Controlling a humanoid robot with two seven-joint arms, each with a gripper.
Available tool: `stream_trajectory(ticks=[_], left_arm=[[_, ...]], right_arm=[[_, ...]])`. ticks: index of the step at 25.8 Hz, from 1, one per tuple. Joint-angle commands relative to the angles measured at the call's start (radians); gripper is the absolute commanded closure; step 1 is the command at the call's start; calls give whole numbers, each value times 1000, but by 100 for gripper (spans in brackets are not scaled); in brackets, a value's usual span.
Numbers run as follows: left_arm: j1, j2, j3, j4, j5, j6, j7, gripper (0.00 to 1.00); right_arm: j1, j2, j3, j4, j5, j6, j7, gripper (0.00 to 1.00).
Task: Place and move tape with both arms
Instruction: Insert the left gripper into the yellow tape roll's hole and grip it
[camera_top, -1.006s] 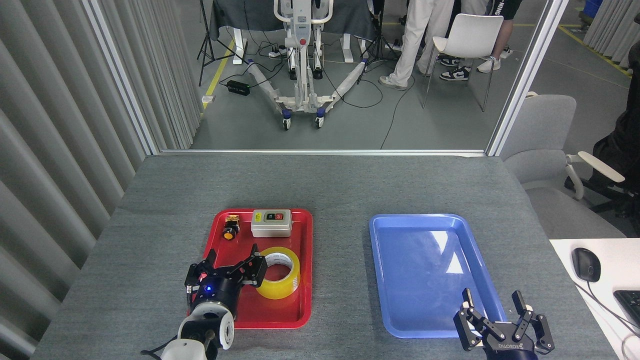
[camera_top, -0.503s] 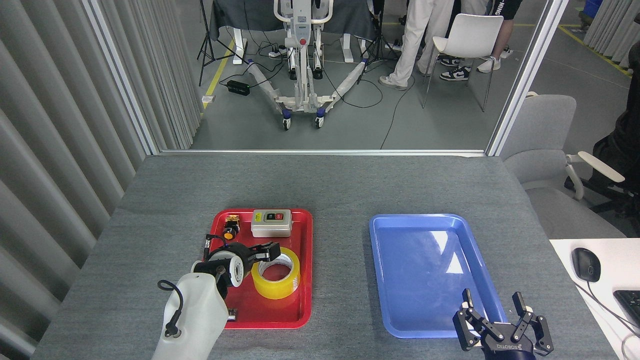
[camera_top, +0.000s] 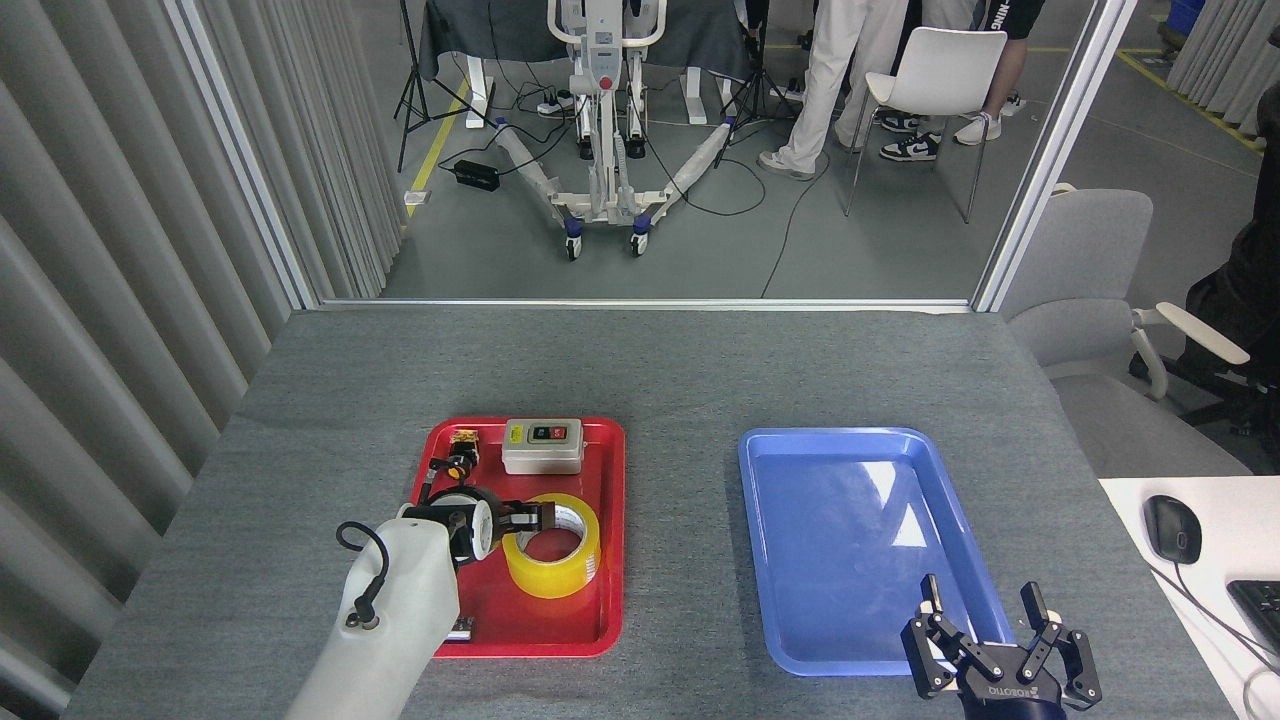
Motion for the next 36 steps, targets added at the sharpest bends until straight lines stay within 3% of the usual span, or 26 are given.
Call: stream_trajectory(ticks=[1,11,24,36], left_arm=[[-5,1,-23,46,-8,0,0,1],[-48,3,-30,99,-5,0,-28,1],[-91,6,-53,112,74,5,-312,0],[-91,-16,-38,108,117,8,-309,1]], right_arm=[[0,0,1,0,0,0,-1,0],[0,9,-1,0,-8,3,-3,0],[1,11,-1,1,-8,19,-3,0],[1,11,1,12,-5,17,-4,0]])
